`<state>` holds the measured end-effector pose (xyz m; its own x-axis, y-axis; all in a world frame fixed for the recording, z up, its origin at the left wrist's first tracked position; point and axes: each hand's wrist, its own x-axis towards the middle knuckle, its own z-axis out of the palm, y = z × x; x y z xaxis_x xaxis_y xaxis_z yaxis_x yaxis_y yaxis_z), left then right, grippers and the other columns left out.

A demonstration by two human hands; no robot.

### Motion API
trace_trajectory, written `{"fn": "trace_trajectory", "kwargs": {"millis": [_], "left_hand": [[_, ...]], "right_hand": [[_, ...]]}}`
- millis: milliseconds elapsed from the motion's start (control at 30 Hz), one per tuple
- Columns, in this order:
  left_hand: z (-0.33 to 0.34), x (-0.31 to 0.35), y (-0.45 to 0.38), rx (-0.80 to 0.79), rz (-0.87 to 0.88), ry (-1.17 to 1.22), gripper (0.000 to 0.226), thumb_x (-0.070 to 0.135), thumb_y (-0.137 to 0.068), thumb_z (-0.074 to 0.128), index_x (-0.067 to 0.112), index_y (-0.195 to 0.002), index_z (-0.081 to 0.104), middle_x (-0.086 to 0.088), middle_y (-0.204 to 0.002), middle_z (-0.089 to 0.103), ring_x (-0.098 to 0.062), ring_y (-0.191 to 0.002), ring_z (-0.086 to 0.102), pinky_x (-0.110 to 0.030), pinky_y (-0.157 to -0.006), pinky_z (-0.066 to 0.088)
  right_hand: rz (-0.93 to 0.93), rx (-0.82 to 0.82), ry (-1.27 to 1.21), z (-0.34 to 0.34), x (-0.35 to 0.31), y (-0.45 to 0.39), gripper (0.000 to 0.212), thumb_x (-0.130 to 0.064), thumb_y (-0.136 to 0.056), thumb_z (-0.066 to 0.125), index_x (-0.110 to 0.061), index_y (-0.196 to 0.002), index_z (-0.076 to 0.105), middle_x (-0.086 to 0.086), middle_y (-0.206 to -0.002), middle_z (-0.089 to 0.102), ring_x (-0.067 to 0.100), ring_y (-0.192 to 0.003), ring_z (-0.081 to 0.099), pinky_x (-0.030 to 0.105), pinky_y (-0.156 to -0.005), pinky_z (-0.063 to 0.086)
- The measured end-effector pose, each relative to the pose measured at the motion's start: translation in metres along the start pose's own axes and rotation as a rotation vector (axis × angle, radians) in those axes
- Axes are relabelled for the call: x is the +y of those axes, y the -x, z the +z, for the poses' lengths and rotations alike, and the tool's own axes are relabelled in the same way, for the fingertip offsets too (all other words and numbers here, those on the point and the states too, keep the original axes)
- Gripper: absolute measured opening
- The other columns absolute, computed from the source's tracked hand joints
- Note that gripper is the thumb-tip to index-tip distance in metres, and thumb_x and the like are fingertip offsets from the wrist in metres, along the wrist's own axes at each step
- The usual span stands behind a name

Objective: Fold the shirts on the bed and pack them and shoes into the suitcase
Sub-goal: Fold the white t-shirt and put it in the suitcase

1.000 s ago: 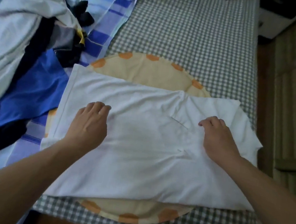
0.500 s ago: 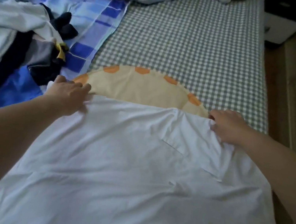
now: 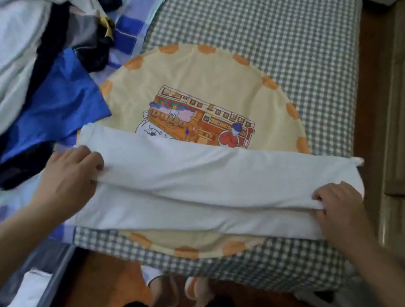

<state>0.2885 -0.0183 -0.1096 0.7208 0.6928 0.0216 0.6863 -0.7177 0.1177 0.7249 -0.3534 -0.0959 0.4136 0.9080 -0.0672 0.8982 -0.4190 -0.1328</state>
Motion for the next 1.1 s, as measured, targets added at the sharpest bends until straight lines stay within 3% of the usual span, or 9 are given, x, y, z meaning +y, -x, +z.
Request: {"fn": "trace_trajectory", "kwargs": {"millis": [167, 467, 600, 667, 733, 800, 933, 1000, 1100], "left_hand": [[0.050, -0.009, 0.041, -0.159, 0.069, -0.001, 0.027, 0.019, -0.070, 0.048, 0.014, -0.092, 0.062, -0.010, -0.084, 0.051, -0.040, -0.076, 0.055, -0.047, -0.060, 0.041], [0.017, 0.000, 0.063, -0.106, 0.057, 0.146, 0.029, 0.001, -0.067, 0.041, 0.003, -0.091, 0.057, -0.013, -0.090, 0.044, -0.038, -0.082, 0.045, -0.052, -0.054, 0.045], [0.020, -0.005, 0.072, -0.326, 0.035, 0.015, 0.045, -0.011, -0.059, 0.068, 0.009, -0.098, 0.057, -0.012, -0.093, 0.045, -0.039, -0.082, 0.049, -0.051, -0.054, 0.049], [0.019, 0.002, 0.068, -0.446, 0.024, -0.101, 0.047, 0.010, -0.056, 0.075, 0.014, -0.101, 0.061, -0.011, -0.096, 0.051, -0.041, -0.085, 0.053, -0.052, -0.061, 0.051], [0.015, 0.020, 0.054, -0.387, -0.023, -0.137, 0.038, 0.030, -0.065, 0.061, 0.016, -0.100, 0.067, -0.013, -0.099, 0.058, -0.041, -0.090, 0.054, -0.051, -0.071, 0.048], [0.013, 0.041, 0.031, -0.226, -0.033, -0.071, 0.037, 0.026, -0.076, 0.052, 0.011, -0.105, 0.068, -0.015, -0.102, 0.060, -0.041, -0.092, 0.054, -0.051, -0.073, 0.046], [0.034, 0.047, -0.032, -0.068, -0.098, -0.061, 0.034, 0.020, -0.097, 0.052, 0.006, -0.128, 0.057, -0.023, -0.124, 0.056, -0.046, -0.110, 0.050, -0.058, -0.089, 0.043], [0.047, 0.027, -0.054, -0.109, -0.186, -0.120, 0.038, 0.030, -0.098, 0.044, 0.002, -0.118, 0.060, -0.026, -0.122, 0.053, -0.048, -0.109, 0.049, -0.059, -0.094, 0.039], [0.053, -0.002, -0.058, -0.209, -0.189, -0.255, 0.043, 0.035, -0.094, 0.038, 0.000, -0.101, 0.062, -0.026, -0.107, 0.051, -0.046, -0.099, 0.049, -0.058, -0.091, 0.040]], "right_hand": [[0.023, 0.010, 0.057, 0.047, -0.004, 0.019, 0.027, -0.014, -0.083, 0.042, -0.003, -0.091, 0.065, 0.016, -0.090, 0.061, 0.036, -0.080, 0.055, 0.047, -0.073, 0.045], [0.151, 0.120, 0.093, 0.007, -0.002, 0.026, 0.027, 0.015, -0.067, 0.059, -0.002, -0.087, 0.056, 0.018, -0.091, 0.050, 0.033, -0.083, 0.042, 0.038, -0.062, 0.030], [0.164, 0.023, 0.220, 0.016, 0.006, 0.029, 0.026, 0.010, -0.068, 0.062, -0.003, -0.089, 0.054, 0.019, -0.090, 0.049, 0.036, -0.081, 0.043, 0.040, -0.060, 0.030], [0.127, -0.076, 0.258, 0.025, 0.004, 0.033, 0.025, 0.007, -0.067, 0.063, -0.005, -0.088, 0.057, 0.017, -0.088, 0.050, 0.035, -0.080, 0.043, 0.043, -0.063, 0.035], [0.153, -0.043, 0.183, 0.028, 0.003, 0.036, 0.016, 0.003, -0.071, 0.060, -0.008, -0.082, 0.060, 0.011, -0.084, 0.053, 0.033, -0.081, 0.043, 0.046, -0.071, 0.040], [0.184, 0.049, 0.036, 0.023, -0.003, 0.030, 0.013, -0.008, -0.081, 0.050, -0.011, -0.078, 0.062, 0.006, -0.082, 0.057, 0.029, -0.084, 0.044, 0.045, -0.079, 0.040], [0.220, 0.027, -0.115, 0.025, -0.042, -0.025, 0.032, -0.010, -0.096, 0.048, -0.007, -0.125, 0.063, 0.015, -0.134, 0.058, 0.031, -0.126, 0.046, 0.043, -0.110, 0.036], [0.191, -0.099, -0.098, 0.036, -0.064, -0.053, 0.051, -0.031, -0.104, 0.043, -0.015, -0.152, 0.040, 0.012, -0.161, 0.031, 0.033, -0.149, 0.023, 0.048, -0.123, 0.017], [0.248, -0.266, -0.014, 0.061, -0.066, -0.069, 0.066, -0.055, -0.104, 0.023, -0.027, -0.161, 0.007, 0.003, -0.170, 0.000, 0.028, -0.155, -0.004, 0.049, -0.124, -0.003]]}}
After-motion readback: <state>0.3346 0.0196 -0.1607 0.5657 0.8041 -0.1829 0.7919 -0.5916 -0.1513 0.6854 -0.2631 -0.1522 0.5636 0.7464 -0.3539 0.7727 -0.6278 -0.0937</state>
